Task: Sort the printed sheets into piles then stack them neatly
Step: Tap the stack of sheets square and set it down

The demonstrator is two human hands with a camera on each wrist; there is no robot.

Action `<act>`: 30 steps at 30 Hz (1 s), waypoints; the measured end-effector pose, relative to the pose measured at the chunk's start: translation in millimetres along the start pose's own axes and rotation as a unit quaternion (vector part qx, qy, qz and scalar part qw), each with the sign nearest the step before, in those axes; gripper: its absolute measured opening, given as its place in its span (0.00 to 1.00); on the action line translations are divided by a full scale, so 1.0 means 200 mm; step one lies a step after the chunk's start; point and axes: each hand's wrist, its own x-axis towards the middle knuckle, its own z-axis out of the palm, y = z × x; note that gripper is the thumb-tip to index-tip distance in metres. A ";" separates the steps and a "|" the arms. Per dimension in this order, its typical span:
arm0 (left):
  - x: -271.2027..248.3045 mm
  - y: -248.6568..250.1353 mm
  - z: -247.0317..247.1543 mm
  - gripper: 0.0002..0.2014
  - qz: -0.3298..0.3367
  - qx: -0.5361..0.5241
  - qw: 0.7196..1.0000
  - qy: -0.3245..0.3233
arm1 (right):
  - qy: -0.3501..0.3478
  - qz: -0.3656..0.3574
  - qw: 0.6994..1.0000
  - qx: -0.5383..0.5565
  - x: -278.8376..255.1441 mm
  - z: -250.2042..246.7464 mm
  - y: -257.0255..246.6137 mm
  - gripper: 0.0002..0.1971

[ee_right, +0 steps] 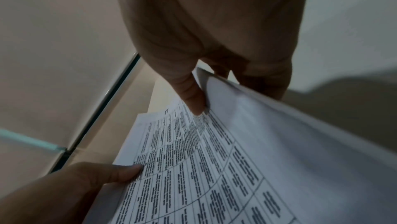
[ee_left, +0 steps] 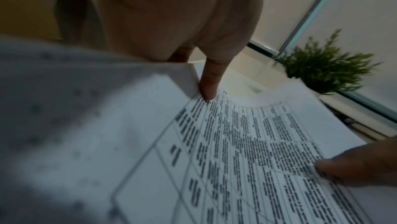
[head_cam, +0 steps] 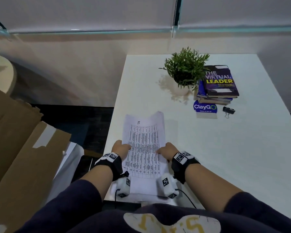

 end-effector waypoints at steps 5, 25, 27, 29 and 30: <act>-0.18 0.22 0.17 0.11 0.144 -0.010 0.989 -0.022 | 0.048 -0.009 0.980 0.192 -0.05 -0.29 0.18 0.39; -0.82 0.70 0.73 0.21 0.333 -0.219 0.913 -0.084 | 0.101 -0.316 0.905 0.265 -0.37 -1.30 0.48 0.18; -0.84 0.68 0.74 0.25 0.340 -0.210 0.913 -0.086 | 0.089 -0.301 0.908 0.278 -0.36 -1.28 0.50 0.21; -0.85 0.69 0.74 0.27 0.353 -0.221 0.904 -0.096 | 0.090 -0.290 0.904 0.301 -0.34 -1.27 0.50 0.21; -0.86 0.70 0.74 0.26 0.355 -0.225 0.901 -0.104 | 0.093 -0.291 0.900 0.312 -0.33 -1.26 0.49 0.20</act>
